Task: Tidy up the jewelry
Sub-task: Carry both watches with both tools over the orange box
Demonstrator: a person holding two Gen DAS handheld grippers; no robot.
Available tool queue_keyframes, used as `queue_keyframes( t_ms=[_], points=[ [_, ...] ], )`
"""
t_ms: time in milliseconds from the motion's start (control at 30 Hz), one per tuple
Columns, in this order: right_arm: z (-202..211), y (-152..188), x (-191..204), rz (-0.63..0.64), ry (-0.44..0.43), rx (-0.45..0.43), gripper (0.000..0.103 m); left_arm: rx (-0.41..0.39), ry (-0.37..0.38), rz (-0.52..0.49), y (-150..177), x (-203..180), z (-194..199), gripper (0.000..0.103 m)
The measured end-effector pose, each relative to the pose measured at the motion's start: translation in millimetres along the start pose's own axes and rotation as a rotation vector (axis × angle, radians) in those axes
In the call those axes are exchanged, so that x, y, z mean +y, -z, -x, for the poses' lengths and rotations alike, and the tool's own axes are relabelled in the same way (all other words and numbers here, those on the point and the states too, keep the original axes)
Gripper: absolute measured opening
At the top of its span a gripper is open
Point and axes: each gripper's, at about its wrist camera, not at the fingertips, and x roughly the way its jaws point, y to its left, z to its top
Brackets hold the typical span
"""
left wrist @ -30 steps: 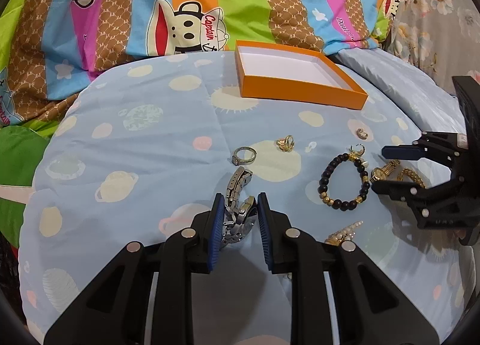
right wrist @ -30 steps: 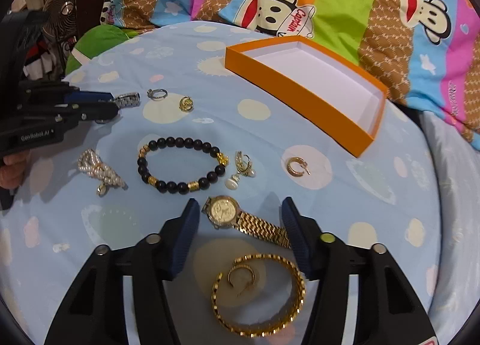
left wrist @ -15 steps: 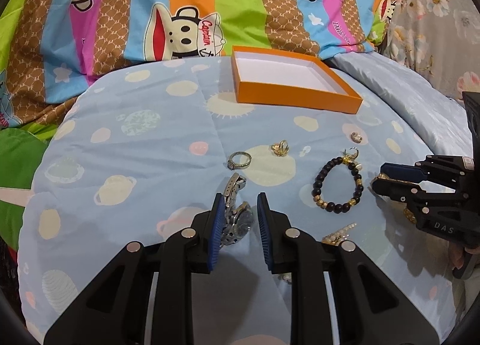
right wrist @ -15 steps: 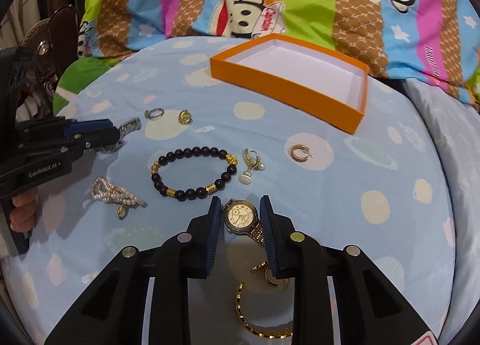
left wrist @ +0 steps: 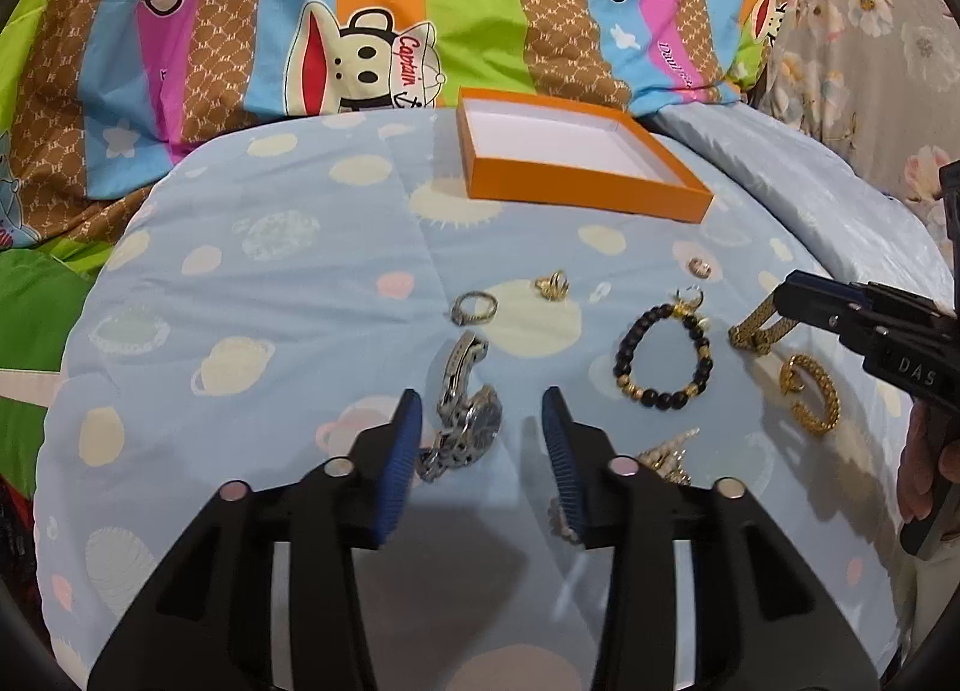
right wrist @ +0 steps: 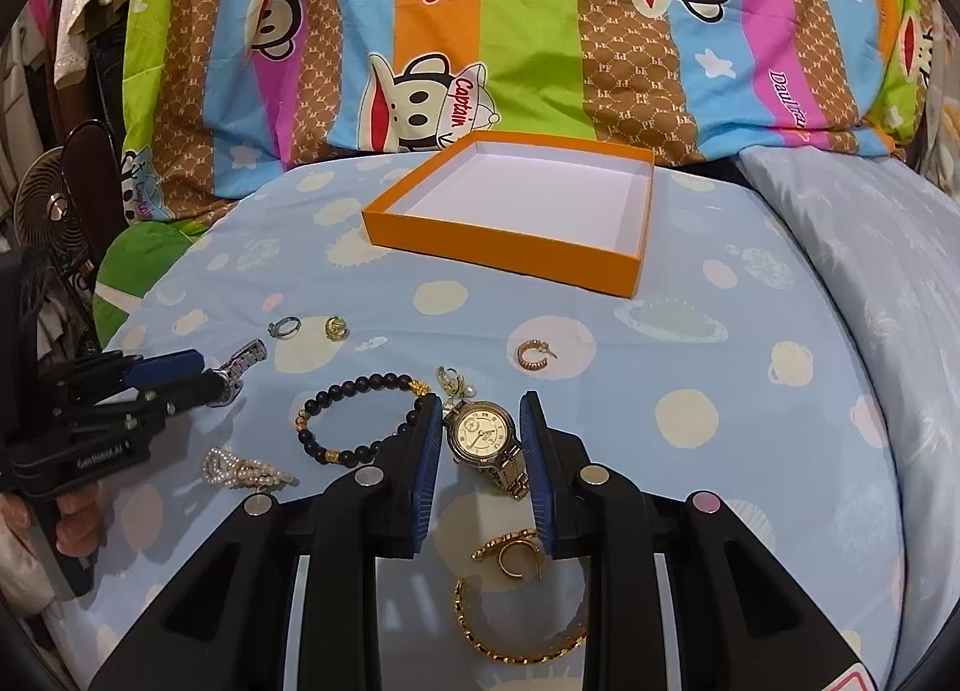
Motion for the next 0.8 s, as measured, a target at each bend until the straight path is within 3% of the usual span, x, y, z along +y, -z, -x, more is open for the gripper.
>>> queue_keyframes(
  t_ms=[367,433,467,800],
  points=[
    [-6.1,4.4,2.1,-0.034,-0.032,-0.007,0.025,0.042,0.021,0.021,1.6,7.0,-10.4,0.038],
    [-7.1,4.8,3.4,-0.035,-0.035,-0.004,0.025,0.049,0.023,0.016,0.4,6.5,-12.9,0.020],
    [-6.9,5.0,4.6,-0.033,-0.034,-0.004,0.025,0.051,0.029,0.015,0.4,6.6,-13.0,0.019],
    [10.9,-8.9,5.9,-0.040,-0.021,-0.053,0.025,0.014,0.096,0.009,-9.8,-1.9,9.5,0.018]
  ],
)
